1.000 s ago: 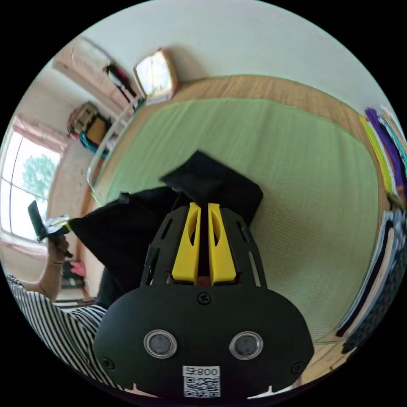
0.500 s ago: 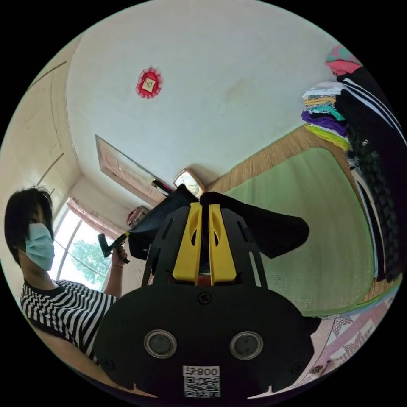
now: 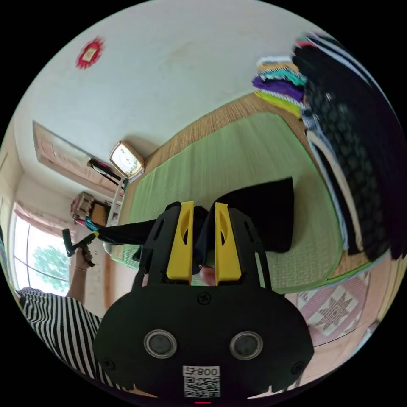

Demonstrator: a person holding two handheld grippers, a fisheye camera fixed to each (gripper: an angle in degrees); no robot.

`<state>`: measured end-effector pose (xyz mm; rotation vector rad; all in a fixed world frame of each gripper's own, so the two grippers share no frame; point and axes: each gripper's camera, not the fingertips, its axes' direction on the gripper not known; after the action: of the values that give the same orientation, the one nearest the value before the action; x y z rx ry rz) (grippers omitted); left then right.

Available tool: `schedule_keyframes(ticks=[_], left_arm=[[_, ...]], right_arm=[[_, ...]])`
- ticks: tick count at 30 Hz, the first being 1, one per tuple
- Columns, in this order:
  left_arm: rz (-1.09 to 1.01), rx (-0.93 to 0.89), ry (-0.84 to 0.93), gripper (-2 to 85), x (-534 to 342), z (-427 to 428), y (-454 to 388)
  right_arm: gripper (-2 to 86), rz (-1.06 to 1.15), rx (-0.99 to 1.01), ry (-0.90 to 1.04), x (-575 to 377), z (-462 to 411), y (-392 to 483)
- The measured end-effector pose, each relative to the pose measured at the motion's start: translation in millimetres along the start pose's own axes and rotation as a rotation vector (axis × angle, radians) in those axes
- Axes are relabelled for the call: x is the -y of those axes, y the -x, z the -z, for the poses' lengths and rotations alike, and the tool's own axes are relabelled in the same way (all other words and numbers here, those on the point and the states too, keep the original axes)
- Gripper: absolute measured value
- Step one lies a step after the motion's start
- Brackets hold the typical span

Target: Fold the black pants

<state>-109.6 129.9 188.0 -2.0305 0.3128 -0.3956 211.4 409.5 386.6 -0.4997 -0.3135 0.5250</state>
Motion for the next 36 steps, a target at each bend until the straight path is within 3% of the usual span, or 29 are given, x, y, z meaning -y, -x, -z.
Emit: schedule_keyframes(ticks=[4,10,18,21,23,28,33,36], left_arm=[[0.013,0.0,0.009,0.9,2,1,4],[0.044,-0.029,0.004,0.9,9,3,14],[0.049,-0.057,0.022,0.9,30,-3,24],[0.056,-0.047,0.03,0.9,37,-4,28],[0.066,-0.048,0.023,0.9,40,-4,32],[0.044,-0.022,-0.064,1.0,53,10,38],[-0.035,0.05,-0.181,1.1,98,33,44],[-0.066,0.02,-0.198,1.4,153,23,57]], right_arm=[[8.9,0.065,-0.084,-0.064,4,21,23],[8.8,0.217,-0.027,-0.043,27,18,59],[9.9,0.592,-0.078,0.56,70,-168,126],[7.2,0.588,-0.098,0.723,65,-209,119],[4.0,0.547,-0.119,0.733,65,-212,110],[0.8,0.394,0.02,0.466,77,-123,80],[0.7,0.133,0.214,-0.041,75,40,13],[1.0,0.07,0.231,-0.196,90,79,-10]])
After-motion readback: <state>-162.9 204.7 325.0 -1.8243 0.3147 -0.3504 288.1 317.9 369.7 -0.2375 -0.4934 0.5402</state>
